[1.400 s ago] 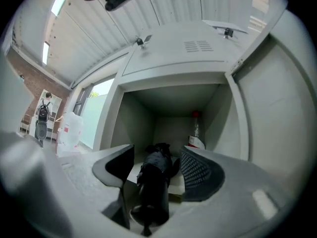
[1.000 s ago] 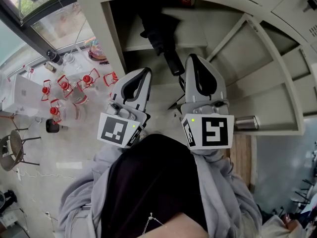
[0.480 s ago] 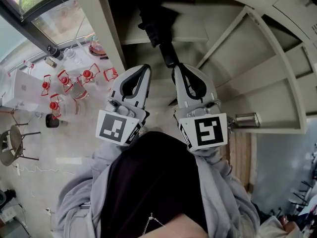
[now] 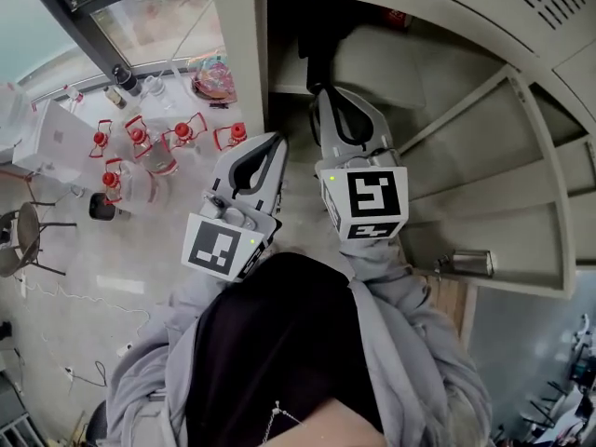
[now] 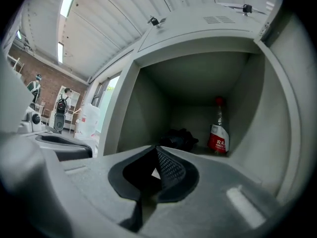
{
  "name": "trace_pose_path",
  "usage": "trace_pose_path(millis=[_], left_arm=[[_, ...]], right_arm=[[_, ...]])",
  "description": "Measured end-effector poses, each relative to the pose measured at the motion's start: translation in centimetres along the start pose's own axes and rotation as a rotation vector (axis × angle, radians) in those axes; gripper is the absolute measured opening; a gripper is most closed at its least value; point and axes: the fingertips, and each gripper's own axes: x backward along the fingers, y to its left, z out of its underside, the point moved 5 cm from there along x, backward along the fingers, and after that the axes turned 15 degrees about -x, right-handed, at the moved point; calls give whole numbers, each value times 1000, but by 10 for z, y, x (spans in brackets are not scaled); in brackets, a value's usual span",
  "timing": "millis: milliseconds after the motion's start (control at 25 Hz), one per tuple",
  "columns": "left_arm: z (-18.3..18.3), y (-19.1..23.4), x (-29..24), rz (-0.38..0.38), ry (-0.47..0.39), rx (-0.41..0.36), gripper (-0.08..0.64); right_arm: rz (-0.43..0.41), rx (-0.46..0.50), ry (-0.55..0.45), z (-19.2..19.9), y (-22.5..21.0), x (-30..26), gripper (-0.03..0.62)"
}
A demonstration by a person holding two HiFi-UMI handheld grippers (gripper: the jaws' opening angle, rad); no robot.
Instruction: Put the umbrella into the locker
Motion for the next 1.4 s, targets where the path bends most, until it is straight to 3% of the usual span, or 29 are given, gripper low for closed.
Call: trace_pose_path(millis=[320,480,680,880,1240,1400], left_arm=[[-1,4,-1,27,23,-11,8],[-2,1,-6,46,-12,-5,8],[-2,-1,-9,51,7,7,8],[-4,-6,-11,57,5,5,7],[-8,-18,-7,28,-22,-12,8],[-5,-24,-4,24,-10,-25,7]], right_arm=[[42,32,8,-1,-6,-26,3],[53,42,14,-1,-11,-32,3],[15,-9,36,0,-13,-35,3],[4,-95,-34,-8,-19,-8,3],[139,-122,-124,-12,-40,66,3],[201,-126,-131,3,-44,88,3]])
